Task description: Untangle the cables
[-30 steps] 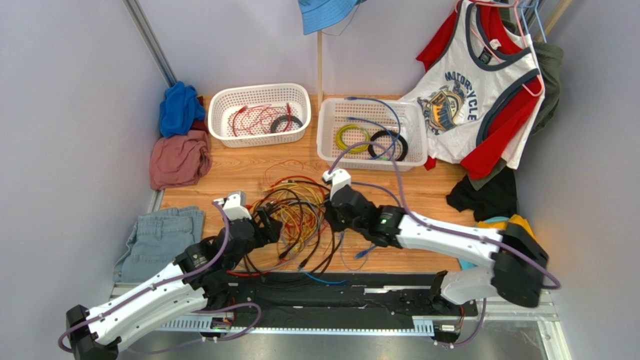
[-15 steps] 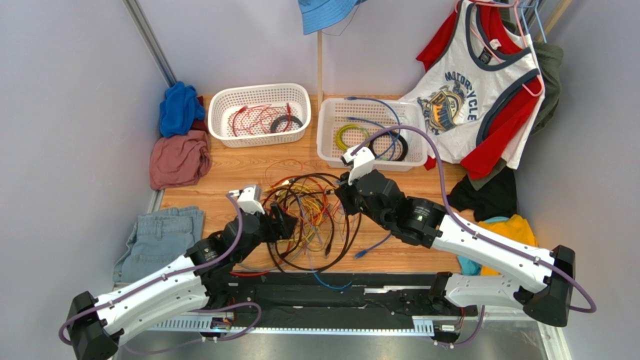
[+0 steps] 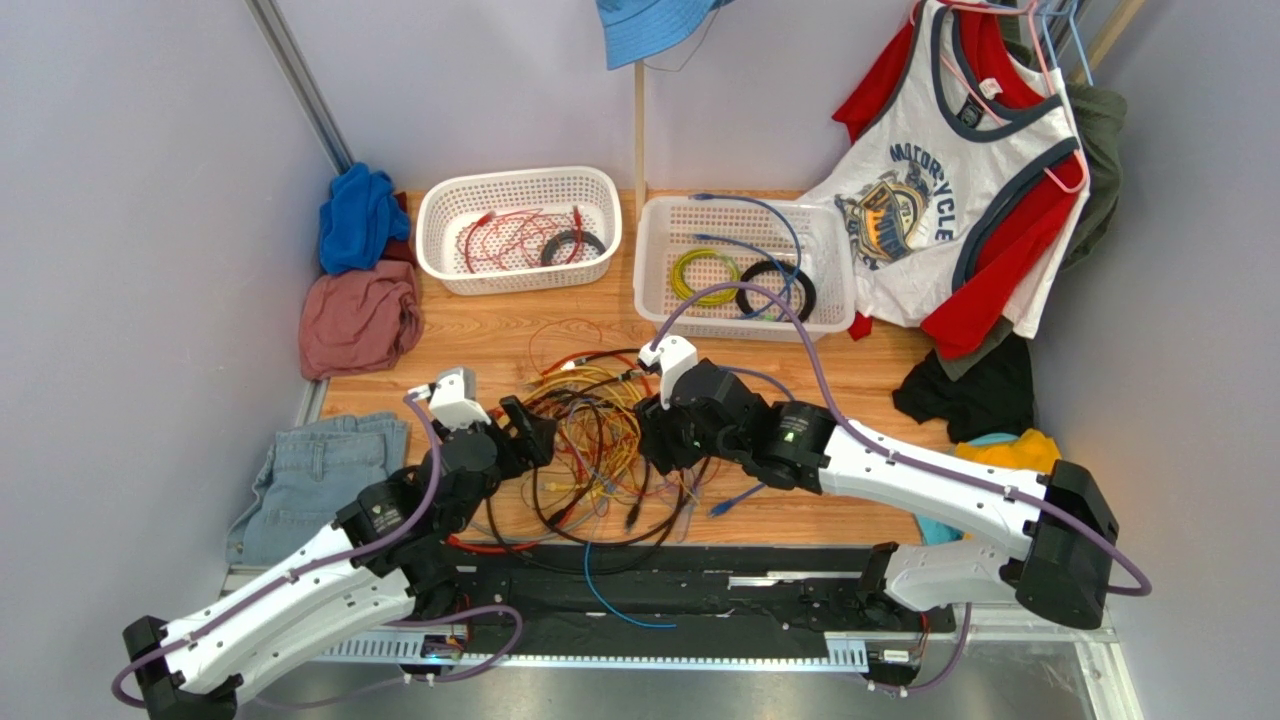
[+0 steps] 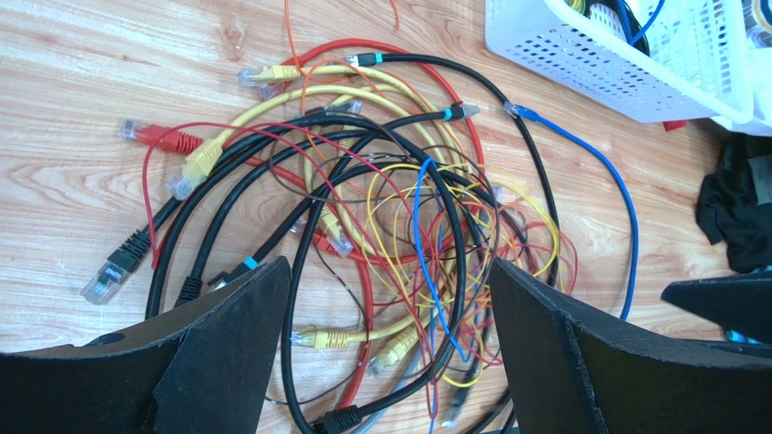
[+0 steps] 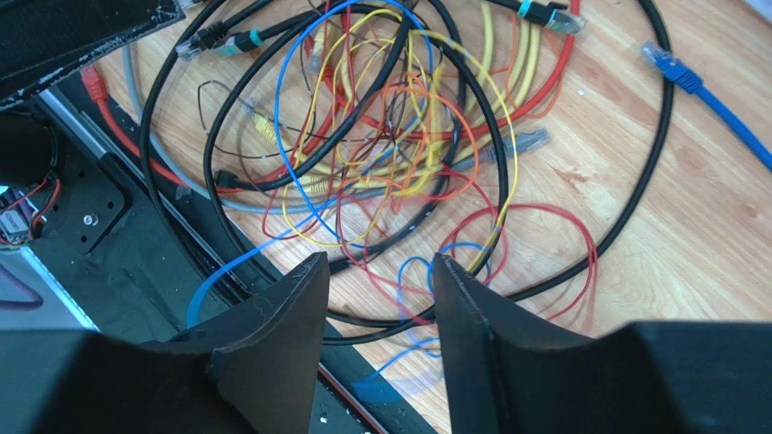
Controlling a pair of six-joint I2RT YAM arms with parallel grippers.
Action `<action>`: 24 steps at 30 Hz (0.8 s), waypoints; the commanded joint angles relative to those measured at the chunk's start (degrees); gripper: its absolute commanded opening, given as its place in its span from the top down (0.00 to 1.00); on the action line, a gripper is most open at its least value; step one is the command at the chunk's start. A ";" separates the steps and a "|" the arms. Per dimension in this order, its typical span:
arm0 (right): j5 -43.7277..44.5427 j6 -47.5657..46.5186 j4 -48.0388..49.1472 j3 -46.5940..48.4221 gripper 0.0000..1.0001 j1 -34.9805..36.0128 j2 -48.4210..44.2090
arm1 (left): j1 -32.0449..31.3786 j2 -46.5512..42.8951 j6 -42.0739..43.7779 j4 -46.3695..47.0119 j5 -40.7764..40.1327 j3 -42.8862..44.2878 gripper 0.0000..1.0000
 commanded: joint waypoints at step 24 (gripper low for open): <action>-2.11 4.83 3.76 -1.76 0.60 2.99 -4.19 | 1.95 26.03 5.36 17.36 6.07 3.00 0.34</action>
